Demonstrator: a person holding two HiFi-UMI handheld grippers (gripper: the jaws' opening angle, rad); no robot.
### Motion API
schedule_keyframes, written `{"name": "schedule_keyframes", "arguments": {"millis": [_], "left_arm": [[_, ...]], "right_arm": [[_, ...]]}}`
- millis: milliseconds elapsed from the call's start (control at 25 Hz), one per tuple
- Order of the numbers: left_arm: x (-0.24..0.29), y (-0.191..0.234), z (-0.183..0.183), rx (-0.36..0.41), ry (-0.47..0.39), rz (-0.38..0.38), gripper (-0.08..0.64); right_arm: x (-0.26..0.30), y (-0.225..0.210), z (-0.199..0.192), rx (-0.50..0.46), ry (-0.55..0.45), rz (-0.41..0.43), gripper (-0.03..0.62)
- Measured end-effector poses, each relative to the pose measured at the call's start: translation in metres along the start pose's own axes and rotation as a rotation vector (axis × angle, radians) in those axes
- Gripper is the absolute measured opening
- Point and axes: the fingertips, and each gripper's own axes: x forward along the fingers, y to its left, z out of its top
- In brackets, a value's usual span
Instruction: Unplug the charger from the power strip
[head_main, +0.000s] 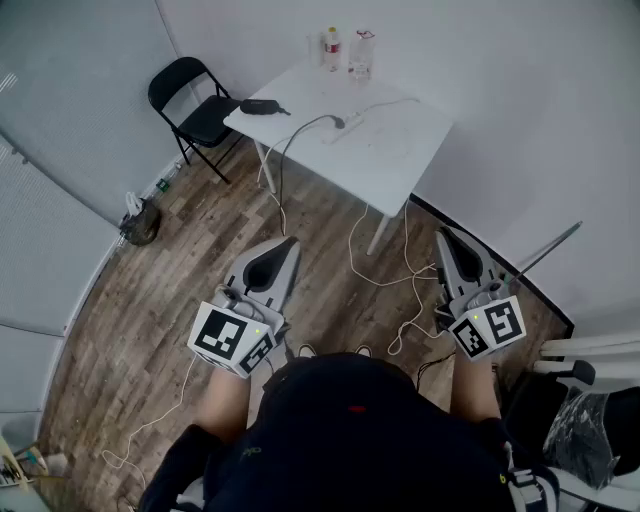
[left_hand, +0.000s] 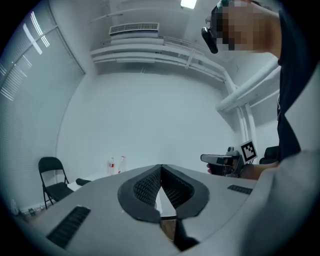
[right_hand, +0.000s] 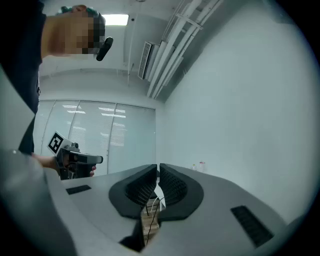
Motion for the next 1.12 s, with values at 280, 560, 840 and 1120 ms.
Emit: {"name": "schedule_keyframes", "arguments": {"millis": [280, 560, 840, 1120], "left_arm": [[0.0, 0.005, -0.005, -0.006, 0.011, 0.002, 0.018], [-0.004, 0.02, -0.01, -0.011, 0.019, 0.011, 0.018], [-0.017, 0.054, -0.014, -0.022, 0.021, 0.024, 0.018], [-0.028, 0.099, -0.021, 0.006, 0.041, 0.012, 0.018]], "right_arm": [[0.005, 0.001, -0.01, 0.009, 0.014, -0.002, 0.034], [0.019, 0.009, -0.015, 0.053, -0.004, 0.023, 0.034], [0.048, 0.027, -0.025, 0.064, 0.021, 0.012, 0.034], [0.088, 0.053, -0.036, 0.02, 0.042, -0.013, 0.034]]}}
